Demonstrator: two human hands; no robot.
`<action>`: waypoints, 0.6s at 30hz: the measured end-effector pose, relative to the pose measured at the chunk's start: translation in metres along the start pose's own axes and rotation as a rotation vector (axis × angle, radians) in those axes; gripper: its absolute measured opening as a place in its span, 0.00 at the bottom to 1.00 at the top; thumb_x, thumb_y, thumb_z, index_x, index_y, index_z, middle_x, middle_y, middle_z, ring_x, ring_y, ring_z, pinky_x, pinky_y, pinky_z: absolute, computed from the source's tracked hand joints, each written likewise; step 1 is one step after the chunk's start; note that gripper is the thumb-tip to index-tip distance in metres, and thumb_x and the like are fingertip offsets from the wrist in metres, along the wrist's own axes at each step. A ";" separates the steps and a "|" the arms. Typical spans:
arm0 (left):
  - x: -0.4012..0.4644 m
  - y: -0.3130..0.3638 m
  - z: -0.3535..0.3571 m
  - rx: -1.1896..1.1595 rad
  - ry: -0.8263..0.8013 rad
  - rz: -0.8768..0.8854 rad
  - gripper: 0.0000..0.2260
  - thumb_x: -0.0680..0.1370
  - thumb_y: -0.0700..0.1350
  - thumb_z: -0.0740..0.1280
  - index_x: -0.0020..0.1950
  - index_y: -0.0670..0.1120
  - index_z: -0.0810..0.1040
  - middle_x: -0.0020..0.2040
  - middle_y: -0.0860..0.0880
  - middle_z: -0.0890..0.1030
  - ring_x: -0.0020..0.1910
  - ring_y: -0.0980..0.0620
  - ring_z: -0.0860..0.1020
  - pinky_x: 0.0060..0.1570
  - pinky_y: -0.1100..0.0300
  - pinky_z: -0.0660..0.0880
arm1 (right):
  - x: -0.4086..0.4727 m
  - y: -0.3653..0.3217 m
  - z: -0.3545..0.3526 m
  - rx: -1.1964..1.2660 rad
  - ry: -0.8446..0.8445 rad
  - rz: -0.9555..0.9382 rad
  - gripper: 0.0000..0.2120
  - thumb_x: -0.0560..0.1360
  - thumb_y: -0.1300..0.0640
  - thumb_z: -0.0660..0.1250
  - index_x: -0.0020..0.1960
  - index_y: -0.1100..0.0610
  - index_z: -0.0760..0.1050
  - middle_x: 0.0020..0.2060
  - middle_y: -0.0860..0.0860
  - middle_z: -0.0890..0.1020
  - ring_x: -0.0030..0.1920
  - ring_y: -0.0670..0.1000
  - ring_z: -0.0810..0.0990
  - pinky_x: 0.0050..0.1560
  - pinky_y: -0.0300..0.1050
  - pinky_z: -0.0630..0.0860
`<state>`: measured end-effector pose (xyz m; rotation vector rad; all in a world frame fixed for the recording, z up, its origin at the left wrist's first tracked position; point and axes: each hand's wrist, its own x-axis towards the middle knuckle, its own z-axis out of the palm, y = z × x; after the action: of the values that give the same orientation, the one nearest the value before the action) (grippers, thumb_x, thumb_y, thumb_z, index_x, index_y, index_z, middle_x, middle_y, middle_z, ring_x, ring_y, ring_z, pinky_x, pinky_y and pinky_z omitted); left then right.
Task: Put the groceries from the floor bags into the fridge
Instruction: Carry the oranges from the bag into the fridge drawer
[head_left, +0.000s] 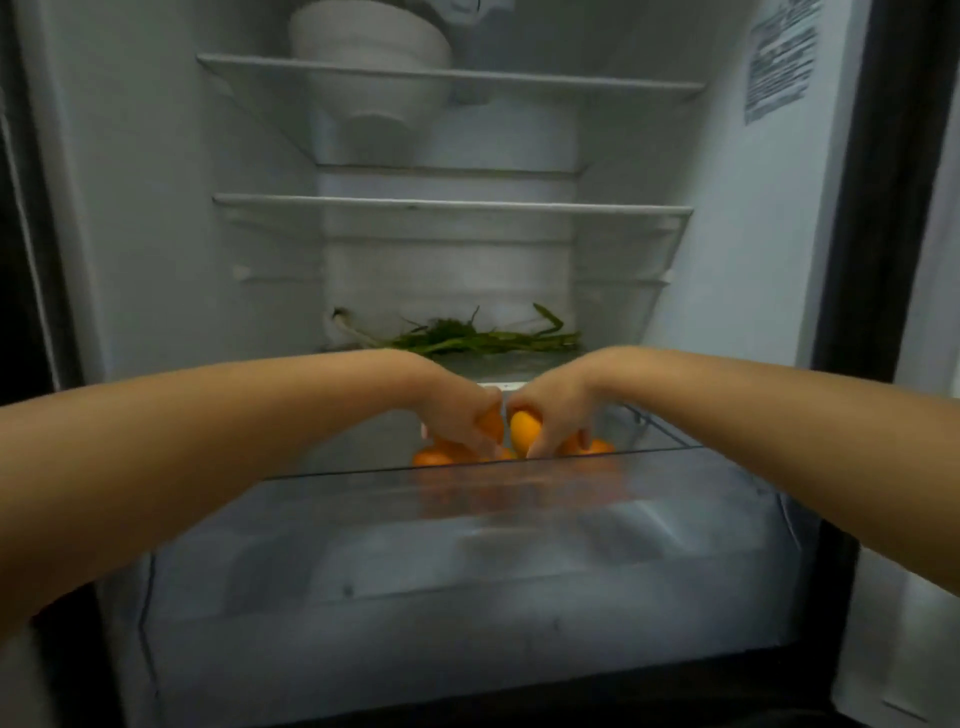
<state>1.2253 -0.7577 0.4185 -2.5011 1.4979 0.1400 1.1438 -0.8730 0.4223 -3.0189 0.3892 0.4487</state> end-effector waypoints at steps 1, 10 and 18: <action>0.012 -0.005 0.004 0.013 -0.031 -0.002 0.28 0.76 0.58 0.64 0.69 0.44 0.61 0.62 0.44 0.73 0.59 0.44 0.76 0.61 0.47 0.73 | 0.012 0.001 0.001 -0.017 -0.051 0.005 0.28 0.72 0.54 0.72 0.68 0.55 0.65 0.60 0.53 0.72 0.57 0.57 0.78 0.35 0.44 0.81; 0.067 -0.025 0.049 0.218 -0.135 0.036 0.31 0.77 0.55 0.65 0.72 0.39 0.59 0.70 0.39 0.64 0.68 0.40 0.67 0.62 0.52 0.67 | 0.082 0.023 0.036 -0.348 -0.204 -0.056 0.18 0.72 0.52 0.71 0.55 0.55 0.66 0.46 0.53 0.75 0.47 0.58 0.78 0.54 0.56 0.79; 0.073 -0.030 0.087 0.127 0.016 0.076 0.35 0.72 0.58 0.70 0.69 0.40 0.59 0.67 0.40 0.65 0.65 0.41 0.67 0.61 0.51 0.68 | 0.081 0.016 0.069 -0.604 -0.128 -0.001 0.34 0.77 0.52 0.64 0.75 0.57 0.49 0.74 0.62 0.51 0.71 0.66 0.60 0.65 0.61 0.66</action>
<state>1.2890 -0.7862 0.3236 -2.3534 1.5575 0.0359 1.1953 -0.9011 0.3325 -3.5286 0.2822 0.8999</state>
